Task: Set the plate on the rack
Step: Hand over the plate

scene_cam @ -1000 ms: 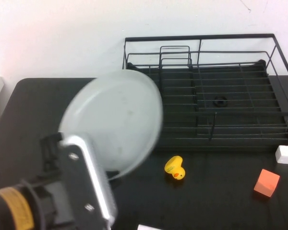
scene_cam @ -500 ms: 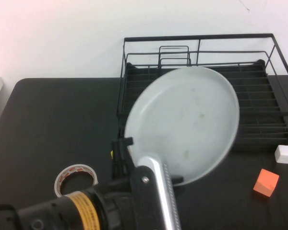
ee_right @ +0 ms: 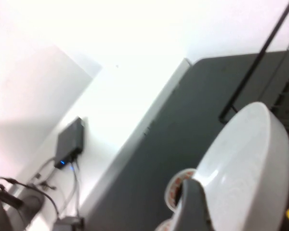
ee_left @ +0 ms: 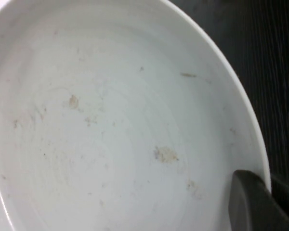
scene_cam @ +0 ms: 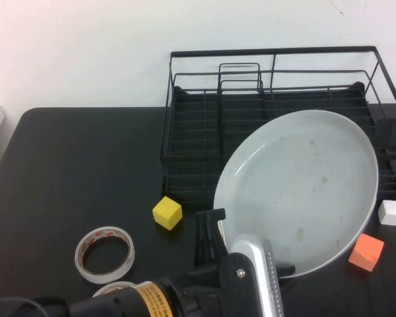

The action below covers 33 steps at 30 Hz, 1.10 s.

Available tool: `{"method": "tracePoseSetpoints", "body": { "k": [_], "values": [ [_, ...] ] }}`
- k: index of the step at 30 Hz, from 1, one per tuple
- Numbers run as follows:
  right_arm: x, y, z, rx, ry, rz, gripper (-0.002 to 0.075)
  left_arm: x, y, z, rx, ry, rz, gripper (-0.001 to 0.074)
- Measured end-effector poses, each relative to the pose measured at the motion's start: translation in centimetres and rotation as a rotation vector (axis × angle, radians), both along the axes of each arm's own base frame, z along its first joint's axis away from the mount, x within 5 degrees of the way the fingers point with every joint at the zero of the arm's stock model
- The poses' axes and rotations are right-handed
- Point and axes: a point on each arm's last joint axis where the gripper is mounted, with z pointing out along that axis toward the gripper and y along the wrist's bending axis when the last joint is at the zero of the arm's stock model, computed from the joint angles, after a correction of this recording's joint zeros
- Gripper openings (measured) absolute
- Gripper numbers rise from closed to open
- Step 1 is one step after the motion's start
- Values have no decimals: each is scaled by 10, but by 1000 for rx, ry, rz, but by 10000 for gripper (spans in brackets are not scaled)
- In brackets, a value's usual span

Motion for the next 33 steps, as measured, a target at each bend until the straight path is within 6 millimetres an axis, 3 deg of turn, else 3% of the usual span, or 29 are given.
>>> {"method": "tracePoseSetpoints", "body": {
  "k": [28,33],
  "values": [
    [8,-6,-28,-166,177,1,463,3,-26,-25,-3,-23,-78,6],
    [6,-9,-33,-222,216,1,399,-7,-35,-27,-23,-34,-134,6]
  ]
}}
